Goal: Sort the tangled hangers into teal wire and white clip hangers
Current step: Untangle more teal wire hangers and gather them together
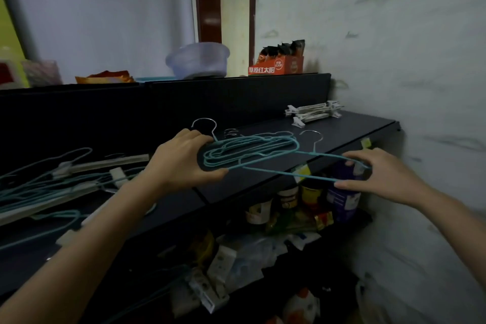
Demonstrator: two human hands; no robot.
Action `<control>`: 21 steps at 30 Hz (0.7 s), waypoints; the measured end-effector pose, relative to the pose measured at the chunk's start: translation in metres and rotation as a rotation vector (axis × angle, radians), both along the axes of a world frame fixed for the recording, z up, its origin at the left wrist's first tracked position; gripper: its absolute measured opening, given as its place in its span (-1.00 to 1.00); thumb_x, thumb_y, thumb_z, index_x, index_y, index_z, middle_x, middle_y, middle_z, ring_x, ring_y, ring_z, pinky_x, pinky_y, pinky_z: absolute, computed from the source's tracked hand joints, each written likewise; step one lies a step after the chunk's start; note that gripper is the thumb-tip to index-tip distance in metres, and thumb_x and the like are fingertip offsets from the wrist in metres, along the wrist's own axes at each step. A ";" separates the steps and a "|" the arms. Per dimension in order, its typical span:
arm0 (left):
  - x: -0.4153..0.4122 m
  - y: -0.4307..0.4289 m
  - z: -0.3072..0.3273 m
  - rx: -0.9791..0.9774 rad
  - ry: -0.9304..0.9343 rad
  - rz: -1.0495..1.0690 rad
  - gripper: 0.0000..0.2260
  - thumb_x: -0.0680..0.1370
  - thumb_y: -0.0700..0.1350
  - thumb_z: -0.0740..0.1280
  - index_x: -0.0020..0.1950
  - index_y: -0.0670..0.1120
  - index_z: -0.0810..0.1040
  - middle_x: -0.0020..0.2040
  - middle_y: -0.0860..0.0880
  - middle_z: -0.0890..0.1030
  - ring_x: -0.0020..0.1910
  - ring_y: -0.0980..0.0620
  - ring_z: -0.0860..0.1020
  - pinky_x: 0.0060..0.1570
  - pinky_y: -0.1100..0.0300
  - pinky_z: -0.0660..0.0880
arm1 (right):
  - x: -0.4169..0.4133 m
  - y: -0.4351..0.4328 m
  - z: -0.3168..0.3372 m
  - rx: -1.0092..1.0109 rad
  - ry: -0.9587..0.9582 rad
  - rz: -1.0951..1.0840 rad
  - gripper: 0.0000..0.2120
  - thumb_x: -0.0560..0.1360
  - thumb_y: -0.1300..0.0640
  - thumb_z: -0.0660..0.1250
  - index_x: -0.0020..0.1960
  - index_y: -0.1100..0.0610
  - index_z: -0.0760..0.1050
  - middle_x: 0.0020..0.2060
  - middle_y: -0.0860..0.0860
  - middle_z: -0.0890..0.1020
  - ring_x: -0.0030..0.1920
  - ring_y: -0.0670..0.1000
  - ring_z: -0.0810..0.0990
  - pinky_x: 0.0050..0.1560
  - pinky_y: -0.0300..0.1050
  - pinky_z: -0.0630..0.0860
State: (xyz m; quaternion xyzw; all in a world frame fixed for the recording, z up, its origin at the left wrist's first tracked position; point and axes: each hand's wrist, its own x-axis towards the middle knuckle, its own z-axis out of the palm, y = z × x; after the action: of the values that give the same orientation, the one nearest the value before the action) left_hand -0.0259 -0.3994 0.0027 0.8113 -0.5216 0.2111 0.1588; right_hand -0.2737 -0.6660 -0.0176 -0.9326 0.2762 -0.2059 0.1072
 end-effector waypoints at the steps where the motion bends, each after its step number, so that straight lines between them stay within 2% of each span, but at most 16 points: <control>1: 0.001 -0.011 0.001 0.005 0.007 -0.002 -0.16 0.20 0.46 0.03 0.29 -0.03 0.43 0.11 0.02 0.52 0.13 0.04 0.41 -0.03 0.23 0.36 | -0.003 -0.011 0.000 0.002 0.006 -0.018 -0.10 0.09 -0.46 0.30 0.31 0.00 0.43 -0.10 -0.27 0.44 0.03 -0.13 0.35 0.01 -0.14 0.36; 4: 0.007 -0.046 0.005 0.022 0.024 0.005 -0.11 0.17 0.47 0.01 0.33 -0.04 0.40 0.18 0.01 0.49 0.19 0.03 0.40 0.08 0.16 0.39 | -0.009 -0.046 0.000 -0.019 0.003 -0.038 0.11 -0.07 -0.67 0.14 0.30 -0.02 0.44 0.08 -0.05 0.55 0.02 -0.10 0.37 -0.03 -0.13 0.35; 7: 0.021 -0.080 0.006 0.019 0.034 0.012 -0.12 0.17 0.47 0.01 0.31 -0.04 0.42 0.19 0.00 0.50 0.19 0.04 0.41 0.10 0.14 0.40 | -0.009 -0.082 0.001 -0.025 -0.035 -0.072 0.12 -0.05 -0.66 0.14 0.28 0.04 0.47 0.13 0.01 0.59 0.01 -0.07 0.38 -0.03 -0.12 0.33; 10: 0.039 -0.110 0.009 0.034 0.038 0.014 -0.15 0.17 0.48 0.04 0.28 -0.03 0.44 0.17 0.02 0.51 0.17 0.05 0.42 0.05 0.17 0.40 | 0.002 -0.117 0.008 -0.030 -0.067 -0.115 0.24 -0.18 -0.71 0.04 0.23 0.08 0.51 0.12 0.05 0.60 0.09 0.04 0.48 0.05 -0.04 0.43; 12: 0.052 -0.128 0.014 0.038 0.058 0.025 -0.19 0.22 0.47 0.14 0.28 -0.03 0.44 0.18 0.02 0.52 0.17 0.05 0.42 0.04 0.18 0.39 | 0.014 -0.138 0.017 -0.015 -0.055 -0.146 0.24 -0.18 -0.69 0.10 0.25 0.10 0.49 0.15 0.09 0.59 0.15 0.12 0.50 0.07 -0.02 0.43; 14: 0.066 -0.144 0.014 0.042 0.083 0.047 -0.29 0.31 0.40 0.28 0.29 -0.04 0.44 0.20 0.01 0.51 0.18 0.05 0.42 0.07 0.16 0.41 | 0.028 -0.158 0.026 -0.012 -0.059 -0.179 0.16 -0.11 -0.63 0.23 0.26 0.11 0.48 0.16 0.09 0.60 0.16 0.16 0.52 0.06 -0.01 0.44; 16: 0.079 -0.159 0.008 0.063 0.112 0.066 -0.35 0.35 0.34 0.31 0.30 -0.03 0.43 0.20 0.01 0.50 0.18 0.05 0.42 0.06 0.17 0.40 | 0.044 -0.176 0.031 -0.038 -0.099 -0.218 0.06 -0.03 -0.59 0.28 0.25 0.10 0.49 0.14 0.10 0.61 0.14 0.18 0.54 0.08 0.04 0.48; 18: 0.088 -0.170 -0.001 0.109 0.138 0.078 -0.37 0.36 0.34 0.30 0.29 -0.02 0.42 0.18 0.02 0.49 0.16 0.06 0.41 0.02 0.20 0.38 | 0.063 -0.189 0.034 -0.049 -0.157 -0.228 0.07 -0.02 -0.61 0.23 0.24 0.10 0.50 0.13 0.11 0.62 0.12 0.20 0.56 0.07 0.08 0.51; 21: 0.096 -0.179 -0.013 0.178 0.170 0.104 -0.39 0.39 0.32 0.29 0.31 -0.02 0.40 0.18 0.03 0.47 0.15 0.08 0.40 0.03 0.23 0.37 | 0.095 -0.199 0.033 -0.034 -0.172 -0.163 0.21 -0.15 -0.68 0.07 0.26 0.08 0.49 0.13 0.07 0.62 0.13 0.18 0.55 0.06 0.06 0.51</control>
State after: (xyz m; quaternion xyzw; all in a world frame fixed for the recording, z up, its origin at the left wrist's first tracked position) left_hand 0.0704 -0.5787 -0.0100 0.8630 -0.4803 0.1025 0.1187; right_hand -0.1792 -0.8646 0.0159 -0.8878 0.3372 -0.2977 0.0975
